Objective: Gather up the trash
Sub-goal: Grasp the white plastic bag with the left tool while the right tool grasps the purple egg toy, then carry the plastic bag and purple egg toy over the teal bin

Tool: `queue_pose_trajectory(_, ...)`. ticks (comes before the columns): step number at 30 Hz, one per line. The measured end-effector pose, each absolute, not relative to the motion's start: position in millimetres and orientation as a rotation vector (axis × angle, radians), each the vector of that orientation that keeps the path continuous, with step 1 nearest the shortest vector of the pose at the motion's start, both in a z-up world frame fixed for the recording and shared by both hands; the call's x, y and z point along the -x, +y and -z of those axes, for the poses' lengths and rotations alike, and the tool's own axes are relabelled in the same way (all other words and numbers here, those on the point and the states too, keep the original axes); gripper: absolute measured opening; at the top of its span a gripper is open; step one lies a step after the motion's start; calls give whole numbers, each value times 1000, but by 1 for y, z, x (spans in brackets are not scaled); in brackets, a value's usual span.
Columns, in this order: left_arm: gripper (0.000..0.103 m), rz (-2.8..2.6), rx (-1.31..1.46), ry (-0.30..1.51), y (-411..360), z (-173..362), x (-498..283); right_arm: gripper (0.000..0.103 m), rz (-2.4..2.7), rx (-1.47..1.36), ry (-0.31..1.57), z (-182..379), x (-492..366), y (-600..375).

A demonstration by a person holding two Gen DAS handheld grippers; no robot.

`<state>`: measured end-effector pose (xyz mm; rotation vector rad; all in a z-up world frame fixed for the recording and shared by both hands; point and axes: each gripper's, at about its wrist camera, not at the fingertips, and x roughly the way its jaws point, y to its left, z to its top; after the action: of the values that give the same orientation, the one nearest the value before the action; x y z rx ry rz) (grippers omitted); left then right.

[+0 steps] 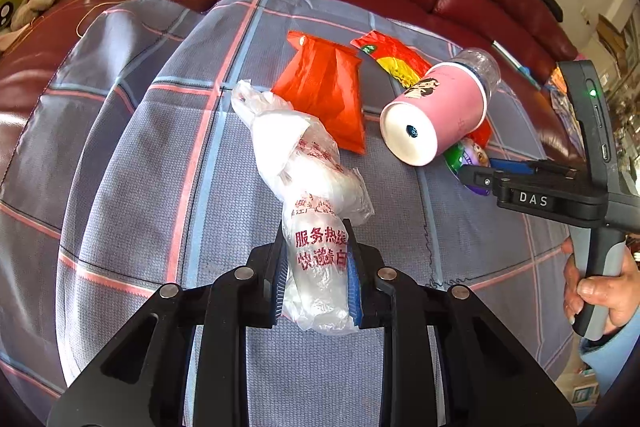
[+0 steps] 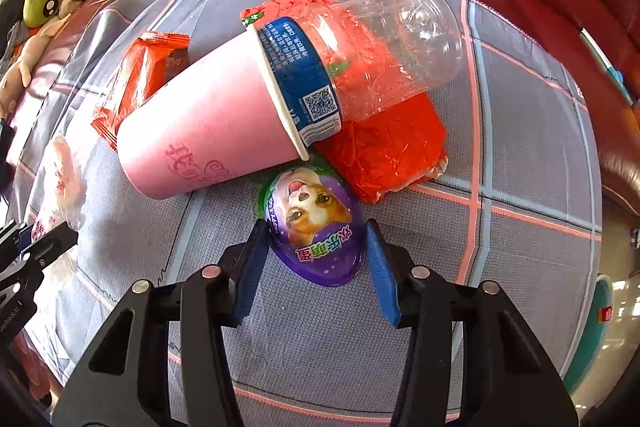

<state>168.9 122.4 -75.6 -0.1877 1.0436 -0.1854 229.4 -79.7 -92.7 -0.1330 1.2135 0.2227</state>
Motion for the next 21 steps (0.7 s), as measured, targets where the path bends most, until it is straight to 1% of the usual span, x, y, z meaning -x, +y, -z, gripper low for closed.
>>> queue_pose_trajectory(11,25,254,164,1027,86,65,-150,46,-213,-50,1225,74,-184,-140)
queue_pose_trajectory(21,25,371,100,1019,22,50,-130,46,-195,-143,1183,54,-150,-191)
